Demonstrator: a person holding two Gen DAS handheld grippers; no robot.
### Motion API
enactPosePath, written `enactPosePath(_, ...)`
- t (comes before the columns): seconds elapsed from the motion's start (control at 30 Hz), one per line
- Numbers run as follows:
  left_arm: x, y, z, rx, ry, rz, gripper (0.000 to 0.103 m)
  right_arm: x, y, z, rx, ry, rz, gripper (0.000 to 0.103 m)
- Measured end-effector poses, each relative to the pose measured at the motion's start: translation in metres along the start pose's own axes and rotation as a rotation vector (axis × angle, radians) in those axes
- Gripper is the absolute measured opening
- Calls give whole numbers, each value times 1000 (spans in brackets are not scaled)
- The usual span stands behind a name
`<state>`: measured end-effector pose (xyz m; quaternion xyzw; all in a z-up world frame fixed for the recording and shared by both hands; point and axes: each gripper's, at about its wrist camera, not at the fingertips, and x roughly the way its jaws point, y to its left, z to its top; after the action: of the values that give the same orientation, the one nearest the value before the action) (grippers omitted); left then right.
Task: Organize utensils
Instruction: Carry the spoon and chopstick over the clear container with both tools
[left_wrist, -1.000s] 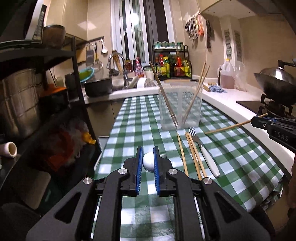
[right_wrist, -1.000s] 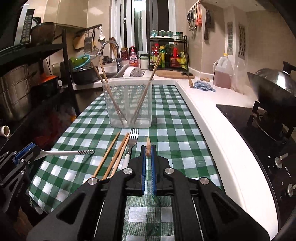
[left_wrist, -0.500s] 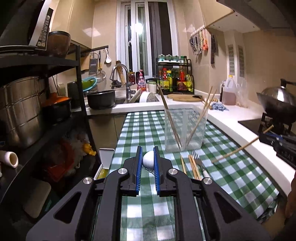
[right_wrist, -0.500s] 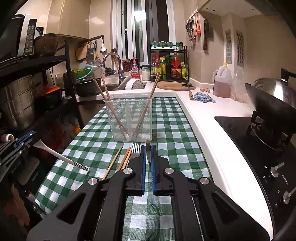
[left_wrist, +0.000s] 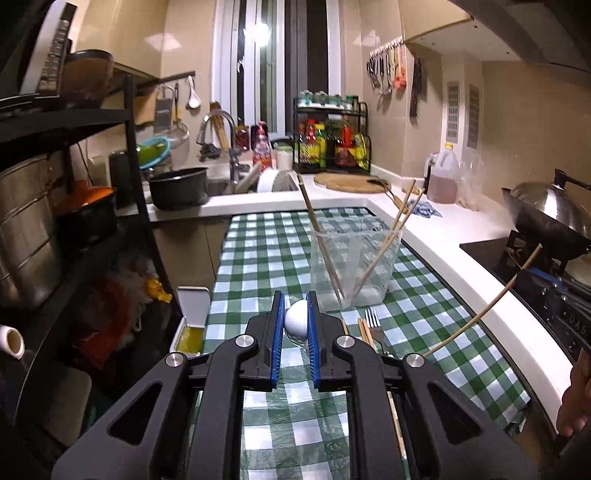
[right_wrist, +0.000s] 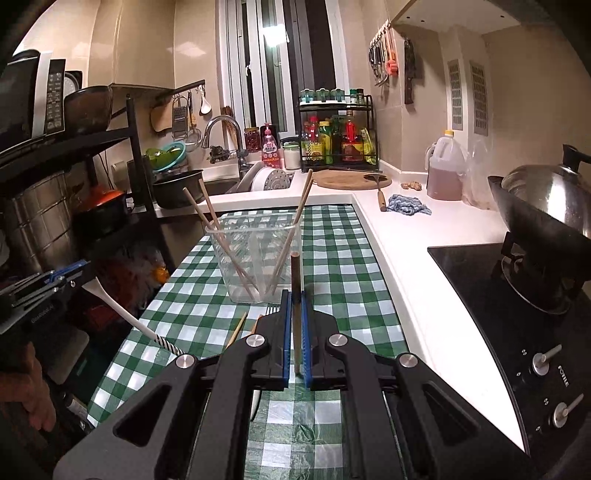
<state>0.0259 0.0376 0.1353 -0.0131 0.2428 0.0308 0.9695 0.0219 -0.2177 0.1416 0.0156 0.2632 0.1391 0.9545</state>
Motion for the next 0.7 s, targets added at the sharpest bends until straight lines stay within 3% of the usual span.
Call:
enactPosePath(0.37, 10, 2, 24, -6, 52, -45, 12, 6, 2, 43, 12, 23, 16, 5)
enactPosePath(0.7, 19, 15, 112, -44, -59, -107, 12, 3, -2, 130, 60, -83, 88, 5)
